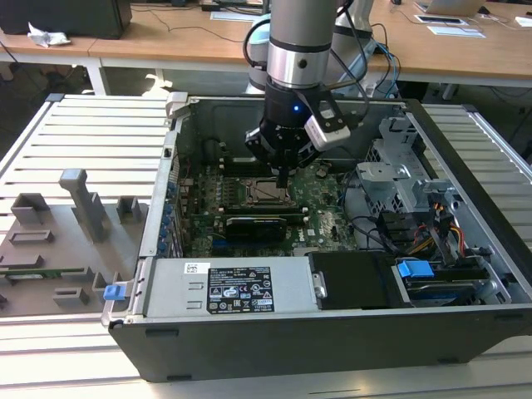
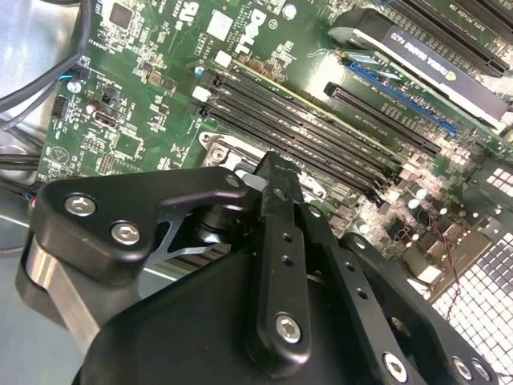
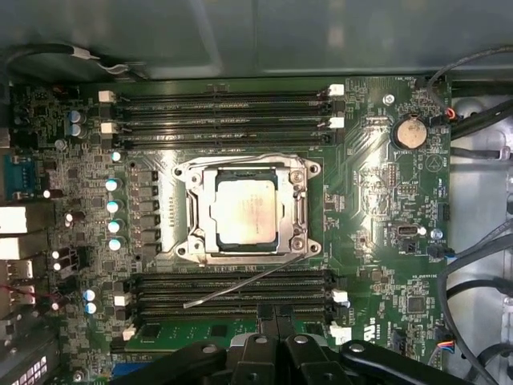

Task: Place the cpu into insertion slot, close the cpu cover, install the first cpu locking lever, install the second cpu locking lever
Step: 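Install the second cpu locking lever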

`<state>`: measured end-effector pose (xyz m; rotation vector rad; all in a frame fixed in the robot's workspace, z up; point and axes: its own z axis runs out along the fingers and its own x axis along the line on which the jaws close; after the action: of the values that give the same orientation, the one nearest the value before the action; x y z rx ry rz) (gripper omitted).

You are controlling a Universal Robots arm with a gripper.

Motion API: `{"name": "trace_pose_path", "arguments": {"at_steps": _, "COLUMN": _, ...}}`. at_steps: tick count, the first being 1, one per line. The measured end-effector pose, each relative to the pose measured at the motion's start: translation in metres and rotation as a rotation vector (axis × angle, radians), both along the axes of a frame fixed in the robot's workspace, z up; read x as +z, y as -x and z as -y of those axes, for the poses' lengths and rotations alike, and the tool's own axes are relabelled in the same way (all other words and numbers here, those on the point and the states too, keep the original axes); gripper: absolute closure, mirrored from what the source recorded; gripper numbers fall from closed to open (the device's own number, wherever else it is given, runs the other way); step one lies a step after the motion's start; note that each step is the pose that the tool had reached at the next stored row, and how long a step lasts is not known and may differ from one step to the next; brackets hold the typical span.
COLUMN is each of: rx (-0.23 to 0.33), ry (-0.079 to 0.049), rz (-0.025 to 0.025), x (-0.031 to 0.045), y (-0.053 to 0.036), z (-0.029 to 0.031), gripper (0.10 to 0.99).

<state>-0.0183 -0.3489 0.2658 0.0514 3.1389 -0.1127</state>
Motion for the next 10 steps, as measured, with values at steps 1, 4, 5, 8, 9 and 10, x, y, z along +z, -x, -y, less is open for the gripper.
{"name": "trace_pose_path", "arguments": {"at_steps": 1, "rx": 0.0, "ry": -0.001, "rz": 0.0, "x": -0.0005, "y": 0.0, "z": 0.0, "gripper": 0.98}}
{"name": "trace_pose_path", "arguments": {"at_steps": 4, "rx": 0.0, "ry": -0.003, "rz": 0.0, "x": -0.0023, "y": 0.0, "z": 0.0, "gripper": 0.98}}
{"name": "trace_pose_path", "arguments": {"at_steps": 5, "rx": 0.0, "ry": -0.003, "rz": 0.0, "x": -0.0028, "y": 0.0, "z": 0.0, "gripper": 0.98}}
{"name": "trace_pose_path", "arguments": {"at_steps": 8, "rx": 0.0, "ry": -0.005, "rz": -0.0001, "x": -0.0046, "y": 0.0, "z": 0.0, "gripper": 0.98}}
{"name": "trace_pose_path", "arguments": {"at_steps": 9, "rx": 0.0, "ry": -0.006, "rz": -0.0001, "x": -0.0053, "y": 0.0, "z": 0.0, "gripper": 0.98}}
{"name": "trace_pose_path", "arguments": {"at_steps": 10, "rx": 0.0, "ry": -0.008, "rz": 0.0, "x": -0.0065, "y": 0.0, "z": 0.0, "gripper": 0.98}}
